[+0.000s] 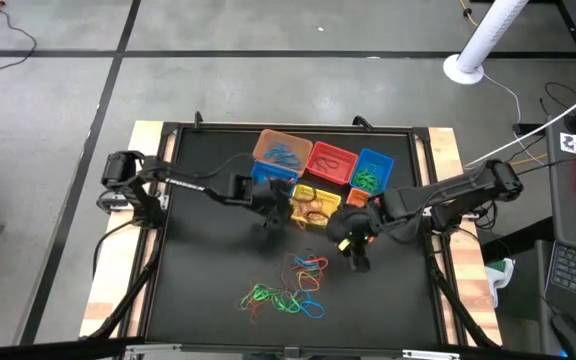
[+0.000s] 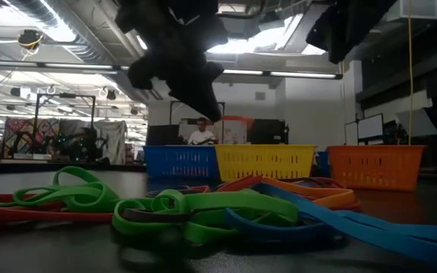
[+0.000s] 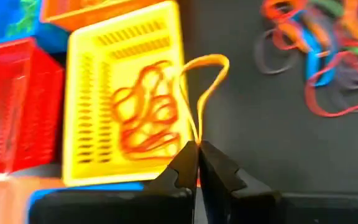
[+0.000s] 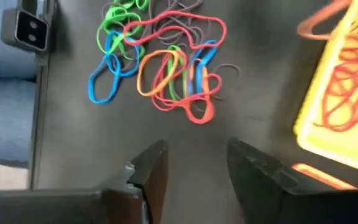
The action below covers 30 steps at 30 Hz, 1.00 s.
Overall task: Sort rubber bands into baskets
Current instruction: Put the orange rubber band into the left blue basket
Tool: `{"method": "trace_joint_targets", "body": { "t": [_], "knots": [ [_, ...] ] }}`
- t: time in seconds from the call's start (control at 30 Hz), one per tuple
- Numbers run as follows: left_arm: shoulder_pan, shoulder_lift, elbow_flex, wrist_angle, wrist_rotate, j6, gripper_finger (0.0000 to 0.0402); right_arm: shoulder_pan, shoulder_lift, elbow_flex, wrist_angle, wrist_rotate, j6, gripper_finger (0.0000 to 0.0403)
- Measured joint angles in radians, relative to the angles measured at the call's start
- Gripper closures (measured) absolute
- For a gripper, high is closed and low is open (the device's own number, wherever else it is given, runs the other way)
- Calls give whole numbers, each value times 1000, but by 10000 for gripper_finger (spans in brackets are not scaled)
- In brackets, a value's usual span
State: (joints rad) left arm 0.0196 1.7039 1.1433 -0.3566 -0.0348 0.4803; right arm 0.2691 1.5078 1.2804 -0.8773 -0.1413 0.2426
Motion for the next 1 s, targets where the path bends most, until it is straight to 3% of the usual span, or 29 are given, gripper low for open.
{"method": "trace_joint_targets", "body": {
  "t": [0.23,0.47,1.0],
  "knots": [
    [104,0,21,0,-49,26,398,89,54,-1,34,4,216,242],
    [205,-1,22,-22,-177,24,393,190,144,-1,137,63,411,242],
    [298,-1,22,-209,-199,15,387,356,380,-1,530,87,484,242]
  ]
}}
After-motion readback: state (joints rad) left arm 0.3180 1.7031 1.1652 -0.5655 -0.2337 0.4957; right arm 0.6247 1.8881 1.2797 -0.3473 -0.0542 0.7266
